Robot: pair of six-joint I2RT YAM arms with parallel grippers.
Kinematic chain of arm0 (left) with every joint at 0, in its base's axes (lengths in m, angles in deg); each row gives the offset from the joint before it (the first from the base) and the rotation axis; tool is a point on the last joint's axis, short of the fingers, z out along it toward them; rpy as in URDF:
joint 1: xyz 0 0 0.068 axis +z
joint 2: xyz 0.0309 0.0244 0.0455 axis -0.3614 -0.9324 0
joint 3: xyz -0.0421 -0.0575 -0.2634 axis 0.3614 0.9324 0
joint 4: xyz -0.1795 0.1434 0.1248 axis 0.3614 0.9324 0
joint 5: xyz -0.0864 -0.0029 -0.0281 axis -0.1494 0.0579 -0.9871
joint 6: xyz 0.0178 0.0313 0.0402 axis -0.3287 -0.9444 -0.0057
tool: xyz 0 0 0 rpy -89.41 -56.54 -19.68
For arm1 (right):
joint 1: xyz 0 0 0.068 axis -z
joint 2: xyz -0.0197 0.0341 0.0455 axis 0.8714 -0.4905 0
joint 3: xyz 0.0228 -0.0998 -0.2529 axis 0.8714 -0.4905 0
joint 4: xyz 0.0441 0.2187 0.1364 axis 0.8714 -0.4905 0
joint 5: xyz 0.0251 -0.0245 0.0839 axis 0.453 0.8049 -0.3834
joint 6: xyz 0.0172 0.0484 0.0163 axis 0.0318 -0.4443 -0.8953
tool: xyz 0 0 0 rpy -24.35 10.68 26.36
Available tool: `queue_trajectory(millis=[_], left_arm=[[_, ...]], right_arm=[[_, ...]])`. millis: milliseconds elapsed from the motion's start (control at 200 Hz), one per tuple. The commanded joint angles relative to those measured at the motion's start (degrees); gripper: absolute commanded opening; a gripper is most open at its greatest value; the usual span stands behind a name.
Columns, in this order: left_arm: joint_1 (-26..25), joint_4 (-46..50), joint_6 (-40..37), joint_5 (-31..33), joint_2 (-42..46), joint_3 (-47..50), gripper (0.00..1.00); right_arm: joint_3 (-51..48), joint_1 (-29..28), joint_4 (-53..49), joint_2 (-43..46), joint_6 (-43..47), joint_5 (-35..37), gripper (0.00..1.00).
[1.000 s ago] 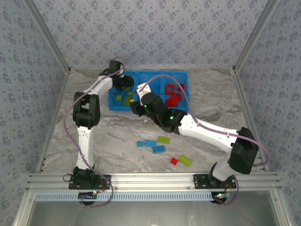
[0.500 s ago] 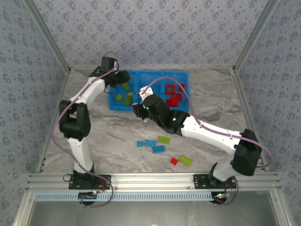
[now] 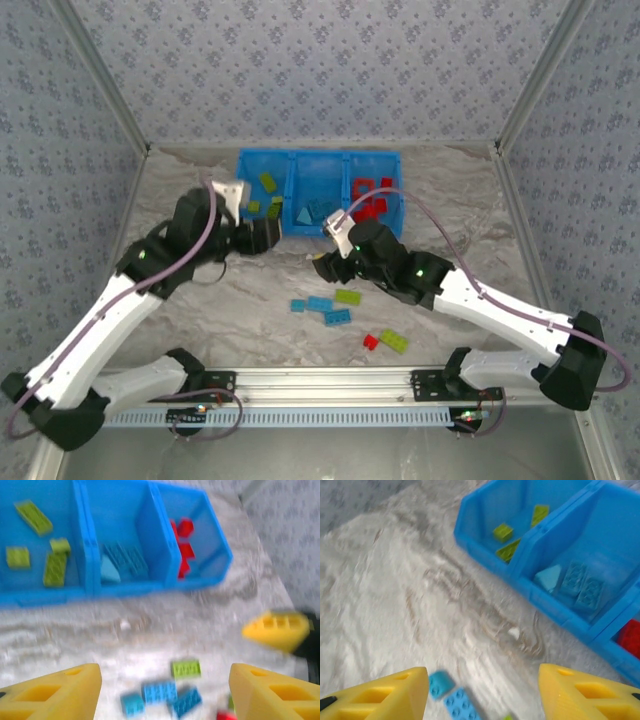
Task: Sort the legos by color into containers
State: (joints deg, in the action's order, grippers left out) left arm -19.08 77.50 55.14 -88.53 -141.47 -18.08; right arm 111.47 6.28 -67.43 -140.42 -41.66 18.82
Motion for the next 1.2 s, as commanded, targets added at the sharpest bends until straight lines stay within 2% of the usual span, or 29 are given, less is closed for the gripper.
queue_trajectory(millis=[0, 135, 315, 595, 695, 1014, 1194], left_arm=[[-7.1, 8.8, 4.4, 1.7, 5.2, 3.8, 0.69], [-18.6, 11.2, 10.1, 6.3, 11.3, 7.4, 0.68], [-34.1, 15.4, 17.8, 23.0, 15.3, 7.5, 0.66], [-45.7, 12.1, 19.7, 36.6, 10.0, 5.1, 0.65], [-47.8, 11.9, 20.7, 40.7, 10.4, 4.6, 0.65], [-47.9, 10.6, 20.9, 42.0, 13.5, 5.6, 0.65], [-47.9, 11.2, 20.6, 42.6, 14.1, 5.1, 0.65]], right_arm=[[-1.4, 0.5, -6.5, 1.2, 5.7, -8.5, 0.63], [-2.1, 0.6, -9.4, 0.1, 7.4, -9.9, 0.64], [-3.6, 0.2, -8.8, -3.0, 8.0, -10.9, 0.66], [0.4, -2.9, -10.0, -17.0, 11.9, -7.9, 0.7], [1.8, -4.6, -8.6, -20.4, 12.4, -6.9, 0.71], [10.6, -8.1, -8.5, -34.8, 13.3, -4.9, 0.72], [14.3, -8.2, -9.6, -38.5, 13.4, -4.4, 0.7]])
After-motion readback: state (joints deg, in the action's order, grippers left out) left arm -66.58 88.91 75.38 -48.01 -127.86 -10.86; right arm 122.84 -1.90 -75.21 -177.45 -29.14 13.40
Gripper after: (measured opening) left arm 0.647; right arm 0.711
